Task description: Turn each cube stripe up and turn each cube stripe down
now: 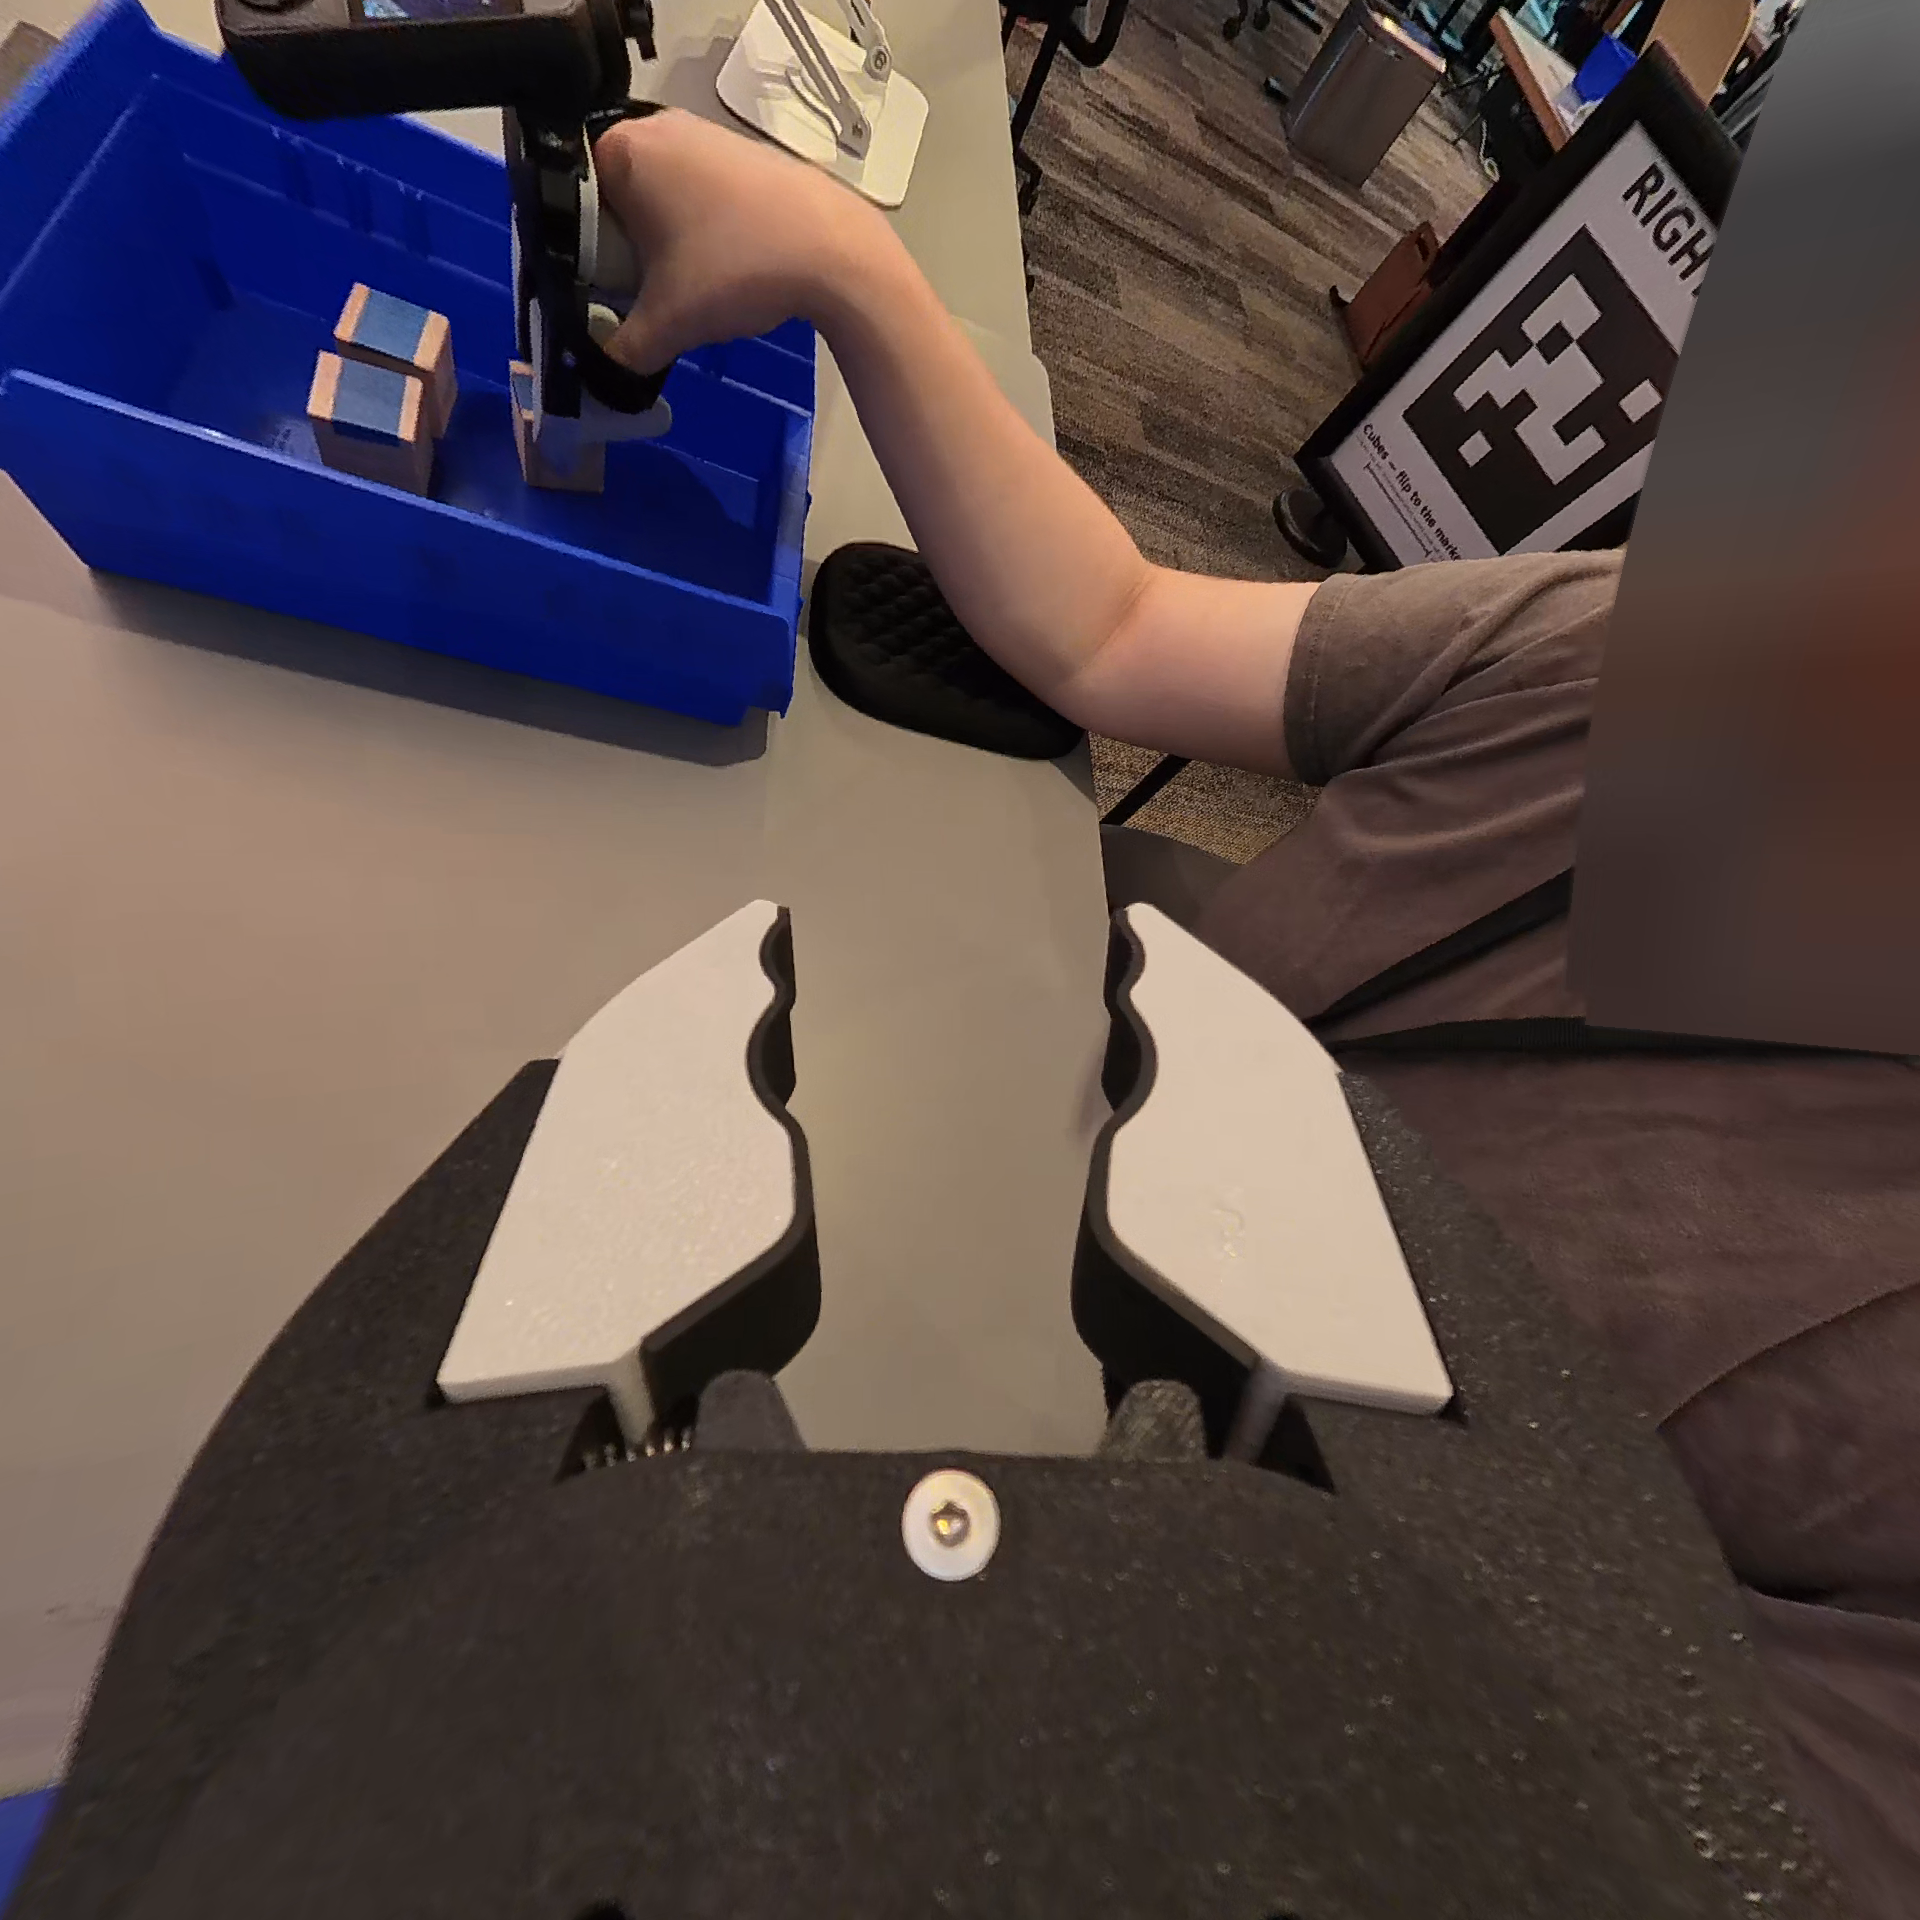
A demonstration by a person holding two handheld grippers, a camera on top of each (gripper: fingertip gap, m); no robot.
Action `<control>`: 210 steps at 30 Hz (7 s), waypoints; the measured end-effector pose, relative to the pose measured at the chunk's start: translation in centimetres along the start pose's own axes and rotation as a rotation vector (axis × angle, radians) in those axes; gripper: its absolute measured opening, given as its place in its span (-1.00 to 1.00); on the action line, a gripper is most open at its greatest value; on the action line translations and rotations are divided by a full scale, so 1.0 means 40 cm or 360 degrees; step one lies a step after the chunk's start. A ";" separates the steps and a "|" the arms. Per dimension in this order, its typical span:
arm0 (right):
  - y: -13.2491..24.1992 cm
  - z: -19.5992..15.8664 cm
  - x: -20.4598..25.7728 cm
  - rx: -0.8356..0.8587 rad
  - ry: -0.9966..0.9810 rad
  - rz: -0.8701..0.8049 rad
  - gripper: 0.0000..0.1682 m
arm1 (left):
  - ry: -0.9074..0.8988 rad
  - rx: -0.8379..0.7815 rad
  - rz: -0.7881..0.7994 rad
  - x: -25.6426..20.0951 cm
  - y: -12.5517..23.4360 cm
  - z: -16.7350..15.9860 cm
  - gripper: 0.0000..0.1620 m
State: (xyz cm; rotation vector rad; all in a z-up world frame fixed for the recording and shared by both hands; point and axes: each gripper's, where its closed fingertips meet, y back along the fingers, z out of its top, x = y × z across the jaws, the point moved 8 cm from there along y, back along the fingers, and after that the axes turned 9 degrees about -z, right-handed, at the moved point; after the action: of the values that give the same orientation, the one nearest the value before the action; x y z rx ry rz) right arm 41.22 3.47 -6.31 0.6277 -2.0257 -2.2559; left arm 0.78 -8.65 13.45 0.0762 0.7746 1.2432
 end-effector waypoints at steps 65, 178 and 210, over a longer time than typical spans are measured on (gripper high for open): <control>0.244 -0.032 0.078 -0.0666 0.0550 -0.0189 -0.35 | 0.0106 0.1461 0.2103 0.400 0.488 -0.420 -0.42; 0.012 0.029 0.090 -0.0010 -0.0085 0.0324 -0.43 | 0.0006 0.0276 0.0486 0.086 -0.040 -0.070 -0.36; 0.232 0.011 0.056 -0.0730 0.0028 0.0282 -0.38 | 0.0076 0.1101 0.1339 0.261 0.308 -0.492 -0.22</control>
State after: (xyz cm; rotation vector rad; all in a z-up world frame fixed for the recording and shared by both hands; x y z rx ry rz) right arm 36.87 1.91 2.04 0.4064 -1.4079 -2.4625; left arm -19.29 -2.11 -0.76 1.0242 1.2505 1.6961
